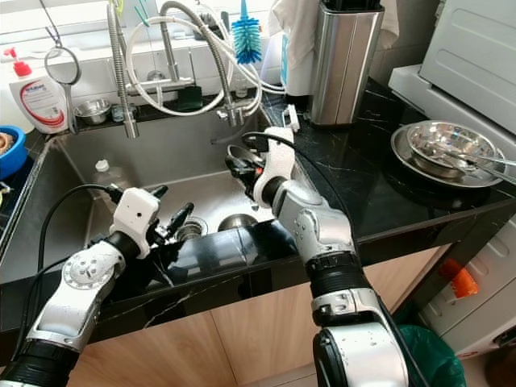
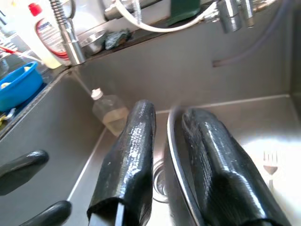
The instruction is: Kitchen organization
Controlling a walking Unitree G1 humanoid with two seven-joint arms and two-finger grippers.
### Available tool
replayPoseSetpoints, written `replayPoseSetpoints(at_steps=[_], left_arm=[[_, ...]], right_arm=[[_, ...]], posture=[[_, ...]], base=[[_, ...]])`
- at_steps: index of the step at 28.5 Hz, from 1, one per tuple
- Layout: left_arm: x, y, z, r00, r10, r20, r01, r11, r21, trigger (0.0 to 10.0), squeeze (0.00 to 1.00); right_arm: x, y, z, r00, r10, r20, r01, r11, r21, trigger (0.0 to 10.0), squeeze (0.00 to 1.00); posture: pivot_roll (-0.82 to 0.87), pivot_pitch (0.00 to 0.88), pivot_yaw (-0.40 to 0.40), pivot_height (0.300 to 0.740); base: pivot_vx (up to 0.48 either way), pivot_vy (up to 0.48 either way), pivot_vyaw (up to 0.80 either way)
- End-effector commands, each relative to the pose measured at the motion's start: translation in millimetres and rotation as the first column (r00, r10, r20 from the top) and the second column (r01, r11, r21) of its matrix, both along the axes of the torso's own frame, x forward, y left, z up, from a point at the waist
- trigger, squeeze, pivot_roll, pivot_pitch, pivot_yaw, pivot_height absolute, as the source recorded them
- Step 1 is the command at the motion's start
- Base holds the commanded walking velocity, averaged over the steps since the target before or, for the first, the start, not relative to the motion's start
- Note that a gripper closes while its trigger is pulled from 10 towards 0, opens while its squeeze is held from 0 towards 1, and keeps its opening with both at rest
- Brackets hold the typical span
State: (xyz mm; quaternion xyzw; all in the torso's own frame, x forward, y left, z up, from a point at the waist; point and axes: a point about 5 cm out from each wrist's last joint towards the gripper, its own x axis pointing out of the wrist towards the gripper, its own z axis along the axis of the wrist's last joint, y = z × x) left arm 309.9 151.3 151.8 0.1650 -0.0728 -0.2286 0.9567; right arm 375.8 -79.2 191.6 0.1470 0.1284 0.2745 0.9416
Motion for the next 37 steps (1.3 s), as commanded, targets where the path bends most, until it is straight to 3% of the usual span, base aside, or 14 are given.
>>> replayPoseSetpoints(at_steps=[1,10,17,20,24,34,37], left_arm=[[-0.8,0.1,-3.2,1.000,-0.003,-0.017,0.004,1.000,0.024,10.0,0.00],[-1.2,1.0,-4.3,1.000,-0.001,-0.022,0.002,1.000,0.026,10.0,0.00],[-0.5,2.9,-3.9,1.000,0.026,-0.010,-0.026,1.000,0.017,10.0,0.00],[1.0,5.5,-4.3,0.999,0.054,-0.004,-0.054,0.999,-0.003,10.0,0.00],[0.8,5.4,-4.7,0.998,0.058,-0.001,-0.058,0.998,-0.007,10.0,0.00],[2.3,0.6,-5.9,0.999,0.047,-0.005,-0.047,0.999,-0.018,10.0,0.00],[1.9,-1.1,-7.9,0.999,0.043,-0.012,-0.043,0.999,-0.022,10.0,0.00]], right_arm=[[3.2,2.4,10.4,1.000,-0.003,0.030,0.003,1.000,-0.006,10.0,0.00],[4.2,1.8,10.0,0.999,-0.012,0.034,0.013,1.000,-0.012,10.0,0.00],[5.0,-8.5,16.8,0.989,-0.093,0.118,0.101,0.993,-0.068,10.0,0.00],[1.9,-21.5,30.3,0.961,-0.152,0.232,0.195,0.966,-0.173,10.0,0.00],[-1.3,-32.2,36.2,0.942,-0.193,0.276,0.262,0.935,-0.241,10.0,0.00],[-20.4,-75.2,39.9,0.891,-0.348,0.291,0.428,0.857,-0.288,10.0,0.00],[-25.0,-102.1,30.2,0.852,-0.476,0.218,0.522,0.807,-0.276,10.0,0.00]], posture=[[-0.08,0.000,0.065,0.740],[-0.08,0.000,0.066,0.740],[-0.09,0.000,0.067,0.740],[-0.09,0.000,0.067,0.740],[-0.10,0.000,0.064,0.740],[-0.13,0.000,0.062,0.740],[-0.15,0.000,0.063,0.740]], base=[[0.000,0.000,0.00],[0.000,0.000,0.00],[0.000,0.000,0.00],[0.000,0.000,0.00],[0.000,0.000,0.00],[0.000,0.000,0.00],[0.000,0.000,0.00]])
